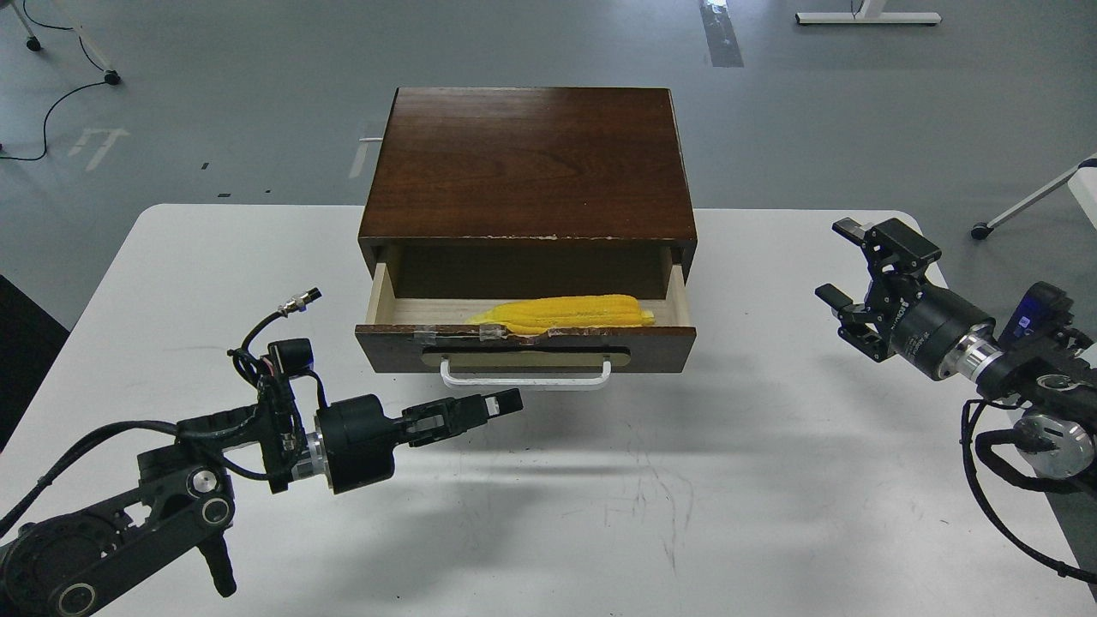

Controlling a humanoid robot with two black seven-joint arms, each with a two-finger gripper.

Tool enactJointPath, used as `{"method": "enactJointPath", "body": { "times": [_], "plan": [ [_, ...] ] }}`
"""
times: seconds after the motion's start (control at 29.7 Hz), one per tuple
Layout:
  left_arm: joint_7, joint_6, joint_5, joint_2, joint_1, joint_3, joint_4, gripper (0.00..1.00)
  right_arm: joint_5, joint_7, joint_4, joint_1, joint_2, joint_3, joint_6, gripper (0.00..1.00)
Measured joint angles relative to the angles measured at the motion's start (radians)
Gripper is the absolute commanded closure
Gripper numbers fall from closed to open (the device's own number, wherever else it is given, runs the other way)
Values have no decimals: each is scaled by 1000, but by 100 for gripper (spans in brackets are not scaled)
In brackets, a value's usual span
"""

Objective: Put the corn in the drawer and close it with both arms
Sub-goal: 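Push the drawer front with the left gripper toward the chest until shut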

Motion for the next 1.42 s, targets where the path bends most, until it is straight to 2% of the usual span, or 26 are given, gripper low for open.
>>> {"method": "enactJointPath", "body": {
  "times": [0.47, 1.42],
  "plan": [
    [0, 3, 0, -2, -6, -31, 23, 100, 0, 0, 0, -2, 0, 3, 0, 3],
    [6, 110, 0, -26, -34, -39, 102, 100, 1, 0, 1, -27, 1, 3, -2, 3]
  ]
}}
